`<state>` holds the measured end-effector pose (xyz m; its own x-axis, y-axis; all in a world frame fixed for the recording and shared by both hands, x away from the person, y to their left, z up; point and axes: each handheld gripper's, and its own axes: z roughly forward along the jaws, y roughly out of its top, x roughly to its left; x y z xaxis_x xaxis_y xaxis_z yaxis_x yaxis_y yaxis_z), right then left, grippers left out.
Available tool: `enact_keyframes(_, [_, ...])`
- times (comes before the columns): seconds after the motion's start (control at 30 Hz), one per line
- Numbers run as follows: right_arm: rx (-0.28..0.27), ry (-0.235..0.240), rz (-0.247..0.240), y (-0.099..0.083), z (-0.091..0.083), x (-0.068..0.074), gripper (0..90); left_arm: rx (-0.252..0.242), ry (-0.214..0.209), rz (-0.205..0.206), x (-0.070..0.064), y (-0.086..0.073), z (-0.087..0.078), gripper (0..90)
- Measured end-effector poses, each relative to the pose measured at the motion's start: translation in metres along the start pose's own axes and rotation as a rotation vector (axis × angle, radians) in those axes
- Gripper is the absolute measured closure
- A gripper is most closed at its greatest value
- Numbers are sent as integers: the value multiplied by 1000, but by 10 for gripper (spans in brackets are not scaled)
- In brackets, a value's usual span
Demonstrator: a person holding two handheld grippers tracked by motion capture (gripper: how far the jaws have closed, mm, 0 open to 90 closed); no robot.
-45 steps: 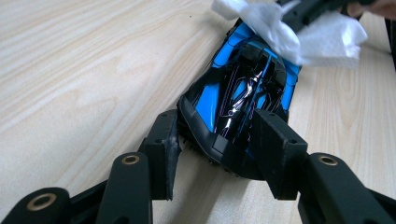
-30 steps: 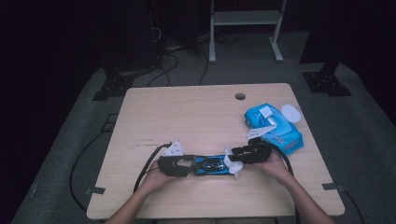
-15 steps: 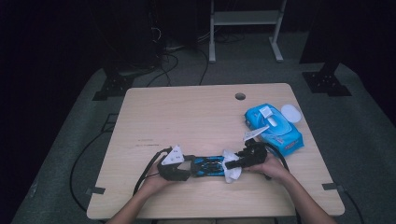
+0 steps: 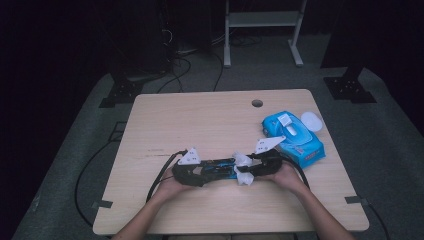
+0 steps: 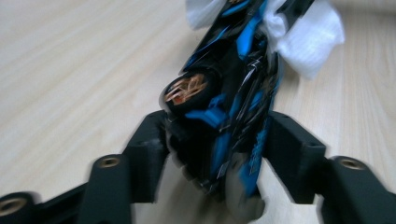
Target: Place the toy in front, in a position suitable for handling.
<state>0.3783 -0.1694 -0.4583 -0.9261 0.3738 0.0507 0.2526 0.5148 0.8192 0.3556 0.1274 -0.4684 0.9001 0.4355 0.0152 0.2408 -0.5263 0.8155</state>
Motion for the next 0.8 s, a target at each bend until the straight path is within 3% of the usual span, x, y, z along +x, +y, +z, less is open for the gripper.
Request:
enact_keyframes(0.03, [-5,-46,-28,1,0,2,553,-8,2,21,-1,-3,0,450])
enact_keyframes(0.07, [-4,-55,-27,1,-1,3,554,-8,2,21,-1,-3,0,460])
enact_keyframes(0.13, [-1,-62,-32,0,-2,6,552,-9,2,73,-6,-6,-4,474])
enact_keyframes(0.2, [3,-70,-35,0,-3,8,548,-4,2,89,-8,-7,-5,483])
enact_keyframes(0.27, [13,-59,-40,0,-5,11,544,8,-19,79,-8,-8,-6,489])
enact_keyframes(0.3, [24,-53,-39,1,-8,14,527,-26,-61,42,-7,-9,-7,485])
enact_keyframes(0.37, [15,-58,-32,1,-13,15,528,-24,-62,22,-6,-7,-6,420])
enact_keyframes(0.47, [6,-61,-24,1,-16,15,539,-26,-47,19,-4,-6,-5,416])
enact_keyframes(0.57, [-41,-76,6,4,-24,15,629,-33,-69,21,0,-4,-4,422])
enact_keyframes(0.63, [-93,-74,58,11,-27,16,753,-29,-75,64,-4,-1,-2,516])
enact_keyframes(0.73, [-94,-82,64,17,-23,19,789,-41,-79,62,-6,1,-1,544])
enact_keyframes(0.8, [-93,-67,62,27,-15,24,804,-41,-52,70,-9,2,0,577])
